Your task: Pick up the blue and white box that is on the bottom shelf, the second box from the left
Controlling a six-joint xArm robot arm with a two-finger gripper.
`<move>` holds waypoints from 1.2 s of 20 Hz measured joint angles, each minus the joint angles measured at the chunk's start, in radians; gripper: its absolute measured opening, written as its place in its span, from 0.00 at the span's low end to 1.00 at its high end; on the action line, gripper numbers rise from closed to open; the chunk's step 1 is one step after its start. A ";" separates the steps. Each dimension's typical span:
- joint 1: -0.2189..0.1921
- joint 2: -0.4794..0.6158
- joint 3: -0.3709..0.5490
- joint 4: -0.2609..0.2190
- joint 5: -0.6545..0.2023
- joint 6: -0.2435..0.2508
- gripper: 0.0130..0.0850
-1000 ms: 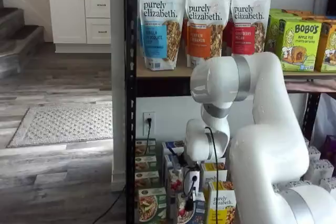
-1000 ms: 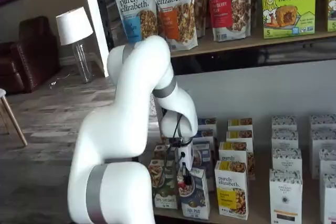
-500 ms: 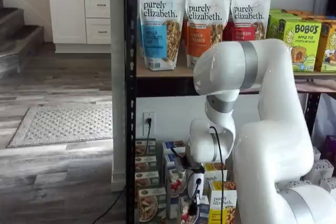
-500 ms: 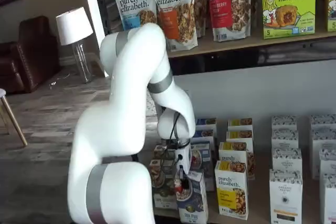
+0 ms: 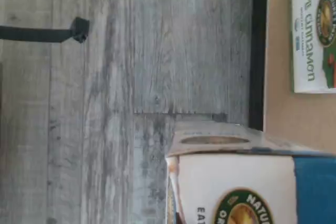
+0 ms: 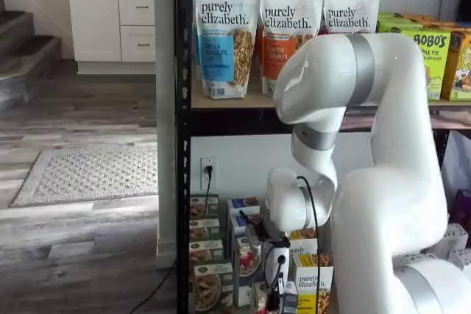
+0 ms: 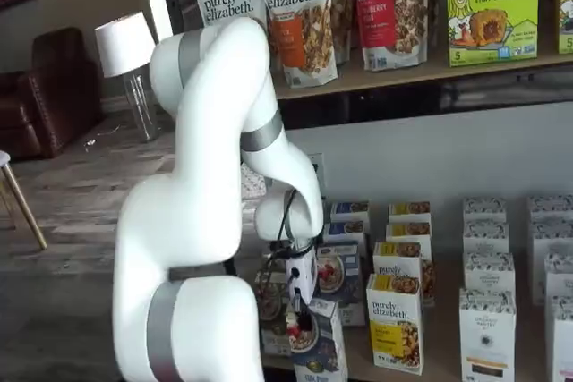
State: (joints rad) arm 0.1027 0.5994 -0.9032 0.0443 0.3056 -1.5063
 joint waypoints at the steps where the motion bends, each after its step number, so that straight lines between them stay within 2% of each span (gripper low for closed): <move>1: 0.004 -0.022 0.026 -0.005 -0.002 0.009 0.44; 3: 0.013 -0.063 0.066 0.012 0.005 0.001 0.44; 6: 0.020 -0.123 0.119 0.004 0.014 0.016 0.44; 8: 0.021 -0.169 0.159 -0.054 0.011 0.073 0.44; 10: 0.024 -0.226 0.201 -0.087 0.019 0.107 0.44; 18: 0.044 -0.440 0.305 -0.067 0.124 0.110 0.44; 24: 0.053 -0.621 0.332 -0.069 0.273 0.120 0.44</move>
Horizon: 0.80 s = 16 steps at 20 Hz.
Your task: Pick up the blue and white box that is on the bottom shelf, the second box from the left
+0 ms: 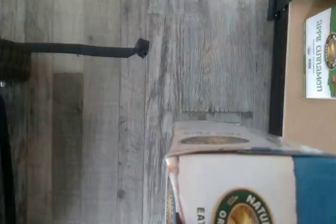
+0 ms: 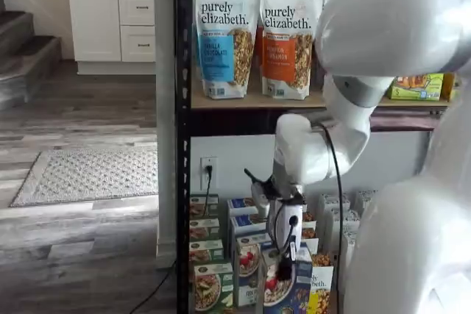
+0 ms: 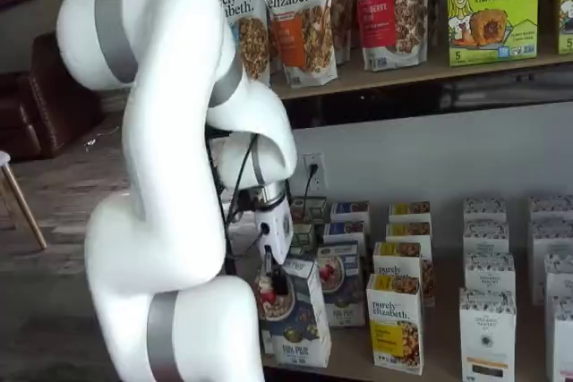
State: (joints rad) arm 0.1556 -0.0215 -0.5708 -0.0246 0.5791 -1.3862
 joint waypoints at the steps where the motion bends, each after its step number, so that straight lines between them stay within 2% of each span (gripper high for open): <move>1: 0.000 -0.029 0.001 0.002 0.026 -0.001 0.44; 6: 0.000 -0.154 -0.017 0.001 0.179 -0.002 0.44; 10: -0.004 -0.231 -0.052 0.021 0.308 -0.019 0.44; 16: -0.009 -0.314 -0.097 0.055 0.427 -0.042 0.44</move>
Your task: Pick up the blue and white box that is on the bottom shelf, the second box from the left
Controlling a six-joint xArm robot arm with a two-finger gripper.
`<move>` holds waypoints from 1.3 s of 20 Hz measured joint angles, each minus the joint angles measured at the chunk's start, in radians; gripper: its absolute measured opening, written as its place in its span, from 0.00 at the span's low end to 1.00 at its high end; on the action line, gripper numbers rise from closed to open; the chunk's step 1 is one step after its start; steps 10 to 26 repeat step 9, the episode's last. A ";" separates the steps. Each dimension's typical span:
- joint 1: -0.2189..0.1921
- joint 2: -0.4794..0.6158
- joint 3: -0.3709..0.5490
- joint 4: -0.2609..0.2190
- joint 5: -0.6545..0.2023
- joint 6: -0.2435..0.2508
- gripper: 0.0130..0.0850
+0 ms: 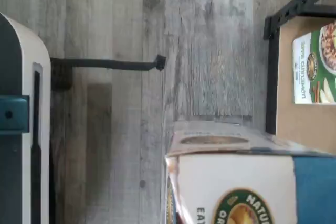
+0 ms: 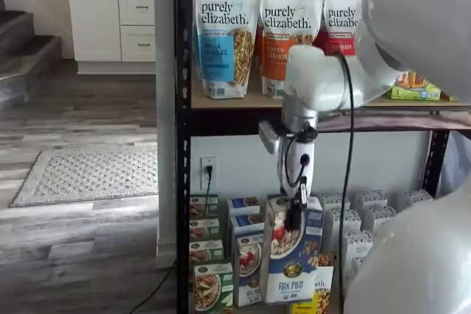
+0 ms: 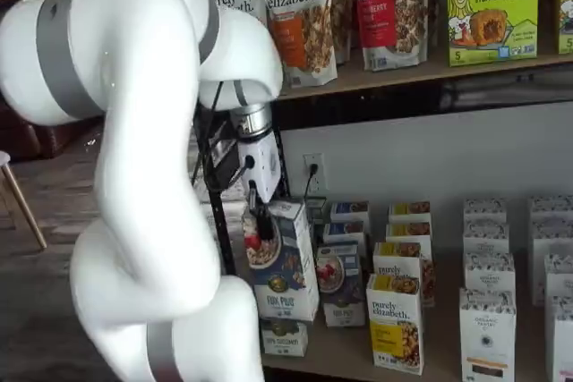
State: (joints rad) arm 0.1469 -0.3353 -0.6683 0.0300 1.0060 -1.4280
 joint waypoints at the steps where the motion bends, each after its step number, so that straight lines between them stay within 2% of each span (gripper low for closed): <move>1: -0.001 -0.014 -0.010 0.007 0.020 -0.005 0.44; 6: 0.000 -0.070 -0.070 0.013 0.127 -0.002 0.44; 9: 0.002 -0.084 -0.087 0.015 0.152 0.000 0.44; 26: 0.002 -0.084 -0.087 0.015 0.152 0.000 0.44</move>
